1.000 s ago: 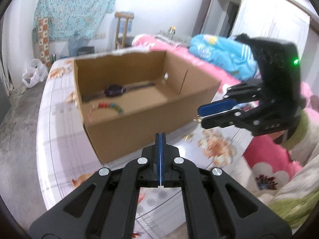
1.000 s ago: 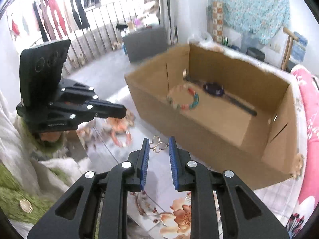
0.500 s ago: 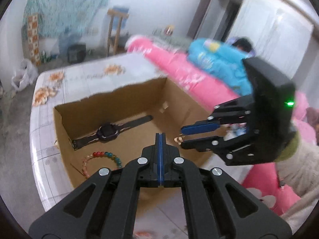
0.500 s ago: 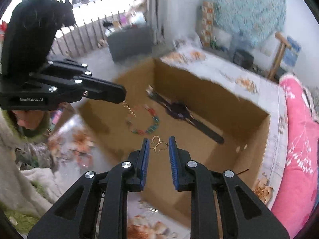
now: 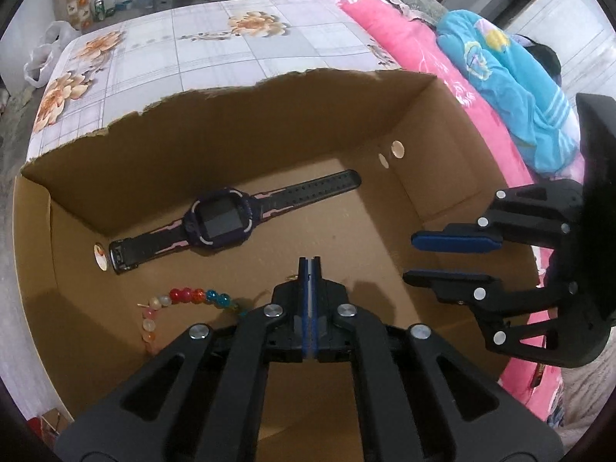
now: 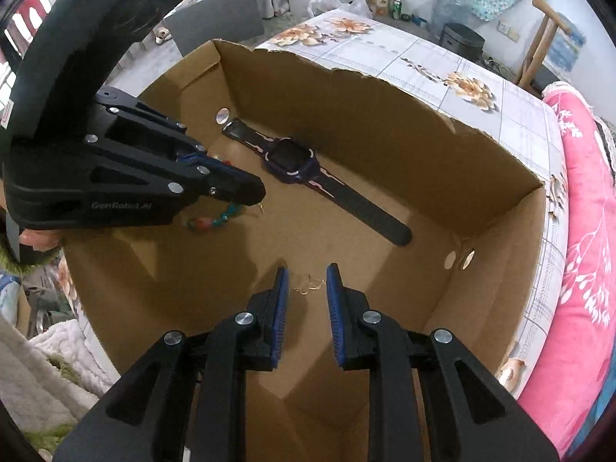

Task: Organize jewelry
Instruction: 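Carry the butterfly charm over the box with the right gripper while the left carries the bead, then move both tools back to the small charms beside the box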

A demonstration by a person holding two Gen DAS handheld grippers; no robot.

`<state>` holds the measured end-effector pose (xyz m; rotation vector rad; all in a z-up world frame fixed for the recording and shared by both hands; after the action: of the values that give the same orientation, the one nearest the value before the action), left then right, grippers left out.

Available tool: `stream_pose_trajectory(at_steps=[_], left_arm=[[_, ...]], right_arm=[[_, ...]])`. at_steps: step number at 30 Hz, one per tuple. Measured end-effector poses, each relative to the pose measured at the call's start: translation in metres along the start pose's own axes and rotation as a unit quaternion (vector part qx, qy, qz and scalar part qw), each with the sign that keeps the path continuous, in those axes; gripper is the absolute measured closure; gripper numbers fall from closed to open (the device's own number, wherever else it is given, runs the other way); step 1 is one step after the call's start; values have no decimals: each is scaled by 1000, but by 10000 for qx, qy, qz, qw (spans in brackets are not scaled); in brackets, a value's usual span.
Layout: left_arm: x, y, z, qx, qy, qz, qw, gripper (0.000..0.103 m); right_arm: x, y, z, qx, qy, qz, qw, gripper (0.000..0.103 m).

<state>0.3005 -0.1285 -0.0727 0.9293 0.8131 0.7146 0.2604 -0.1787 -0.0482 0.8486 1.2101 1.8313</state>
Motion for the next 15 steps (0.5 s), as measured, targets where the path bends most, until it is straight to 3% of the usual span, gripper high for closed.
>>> stream_pose_trajectory(at_steps=[2, 8, 15], left_arm=[[1, 1, 2, -84, -2, 107, 9999, 78], [-3, 5, 6, -210, -148, 152, 9996, 72], [-11, 27, 11, -556, -265, 136, 9980, 71]], right_arm=[[-1, 1, 0, -59, -32, -2, 10000, 82], [-8, 8, 0, -204, -183, 1, 9996, 82], [-12, 29, -2, -525, -383, 67, 9979, 82]])
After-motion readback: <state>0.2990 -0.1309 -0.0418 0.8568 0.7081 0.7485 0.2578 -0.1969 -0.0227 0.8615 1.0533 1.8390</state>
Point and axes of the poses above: each gripper's, at about its wrist camera, not at the fingertips, and y roughly against the way its jaws point, x to its left, z to its top, the point moved 9 cm from there along -y, roughly the way its jaws point, and after that the axes turned 5 degrees about -y, right-handed, at the moved point
